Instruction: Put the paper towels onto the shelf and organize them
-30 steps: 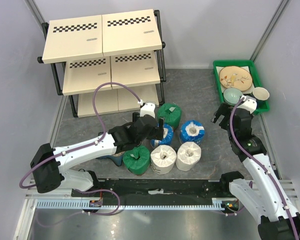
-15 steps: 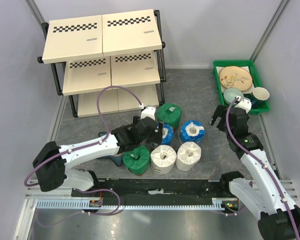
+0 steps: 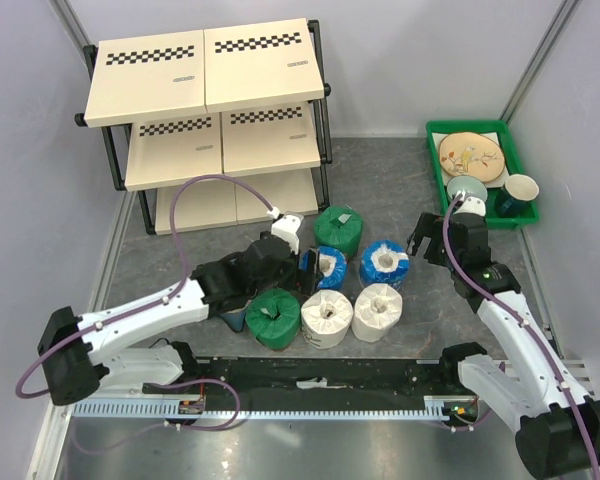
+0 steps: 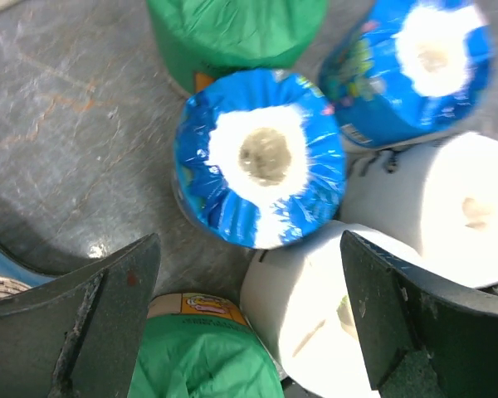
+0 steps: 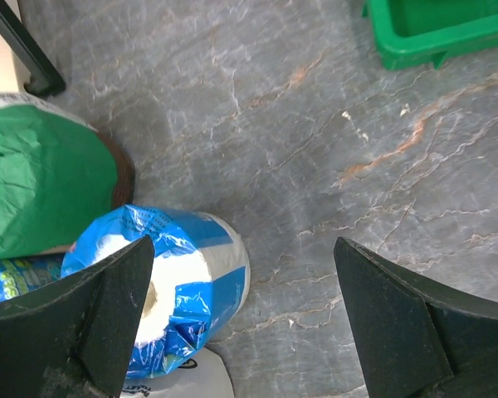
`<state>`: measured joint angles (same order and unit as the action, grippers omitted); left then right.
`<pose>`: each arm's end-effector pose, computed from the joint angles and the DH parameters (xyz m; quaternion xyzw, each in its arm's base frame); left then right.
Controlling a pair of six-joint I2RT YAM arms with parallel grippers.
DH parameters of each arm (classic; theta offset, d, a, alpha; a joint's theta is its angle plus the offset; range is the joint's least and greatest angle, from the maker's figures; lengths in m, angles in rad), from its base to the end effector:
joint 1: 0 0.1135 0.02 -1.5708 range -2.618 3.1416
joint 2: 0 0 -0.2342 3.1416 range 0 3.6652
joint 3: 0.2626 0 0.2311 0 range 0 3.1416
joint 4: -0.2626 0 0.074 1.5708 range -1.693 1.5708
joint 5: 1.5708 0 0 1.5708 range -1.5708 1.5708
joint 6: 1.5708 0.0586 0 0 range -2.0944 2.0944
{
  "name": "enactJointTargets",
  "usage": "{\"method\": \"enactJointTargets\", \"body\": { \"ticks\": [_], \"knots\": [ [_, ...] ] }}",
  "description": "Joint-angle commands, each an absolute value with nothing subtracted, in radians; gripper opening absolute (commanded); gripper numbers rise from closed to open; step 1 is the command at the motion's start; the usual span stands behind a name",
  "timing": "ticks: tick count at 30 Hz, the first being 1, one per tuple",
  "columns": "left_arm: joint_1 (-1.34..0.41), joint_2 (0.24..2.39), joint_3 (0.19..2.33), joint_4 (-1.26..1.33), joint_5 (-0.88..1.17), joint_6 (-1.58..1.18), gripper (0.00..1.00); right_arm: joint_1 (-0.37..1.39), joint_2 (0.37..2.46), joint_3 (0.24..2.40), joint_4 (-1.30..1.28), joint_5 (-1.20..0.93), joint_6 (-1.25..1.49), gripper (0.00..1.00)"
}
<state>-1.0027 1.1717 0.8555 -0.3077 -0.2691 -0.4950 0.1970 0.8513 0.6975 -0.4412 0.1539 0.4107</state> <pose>0.1561 -0.2156 0.2407 0.1623 0.8691 -0.2202 0.4122 0.2024 0.0312 0.2408 0.1298 0.8718 0.0750 0.4663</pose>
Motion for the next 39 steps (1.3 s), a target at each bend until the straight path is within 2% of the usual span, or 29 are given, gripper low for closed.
{"method": "enactJointTargets", "body": {
  "ticks": [1,9,24,33,39],
  "knots": [
    [-1.003,1.076,0.827,-0.305,-0.166,-0.413,0.96,0.196,0.864,0.69,-0.408,0.112,0.391,0.98],
    [-1.008,1.164,0.825,-0.336,-0.042,-0.313,0.95,0.198,0.858,0.683,-0.399,0.095,0.394,0.98],
    [-1.029,1.201,0.813,-0.354,-0.02,-0.29,0.95,0.196,0.862,0.673,-0.399,0.112,0.396,0.98],
    [-1.057,1.281,0.856,-0.356,-0.021,-0.279,0.86,0.196,0.821,0.652,-0.388,0.118,0.403,0.98],
    [-1.084,1.339,0.882,-0.368,-0.055,-0.27,0.84,0.195,0.816,0.652,-0.388,0.124,0.403,0.98]
  ]
}}
